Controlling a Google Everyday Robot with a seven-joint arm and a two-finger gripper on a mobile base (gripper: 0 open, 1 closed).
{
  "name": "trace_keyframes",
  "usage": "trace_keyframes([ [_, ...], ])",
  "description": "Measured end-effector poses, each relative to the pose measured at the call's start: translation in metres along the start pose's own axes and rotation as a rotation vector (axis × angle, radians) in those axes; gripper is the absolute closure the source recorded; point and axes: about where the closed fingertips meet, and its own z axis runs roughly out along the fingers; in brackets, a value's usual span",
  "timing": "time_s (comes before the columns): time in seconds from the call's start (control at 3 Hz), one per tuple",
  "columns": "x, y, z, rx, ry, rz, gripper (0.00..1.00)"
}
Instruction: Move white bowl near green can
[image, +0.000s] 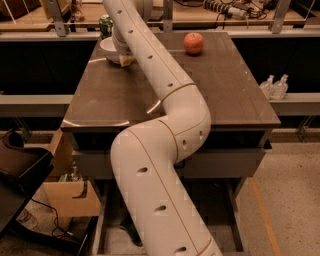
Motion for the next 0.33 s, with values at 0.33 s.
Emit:
trace_keyframes([
  [0.33,-0.0004,-0.0001,0.0012,0.0,0.0,0.0,0.0],
])
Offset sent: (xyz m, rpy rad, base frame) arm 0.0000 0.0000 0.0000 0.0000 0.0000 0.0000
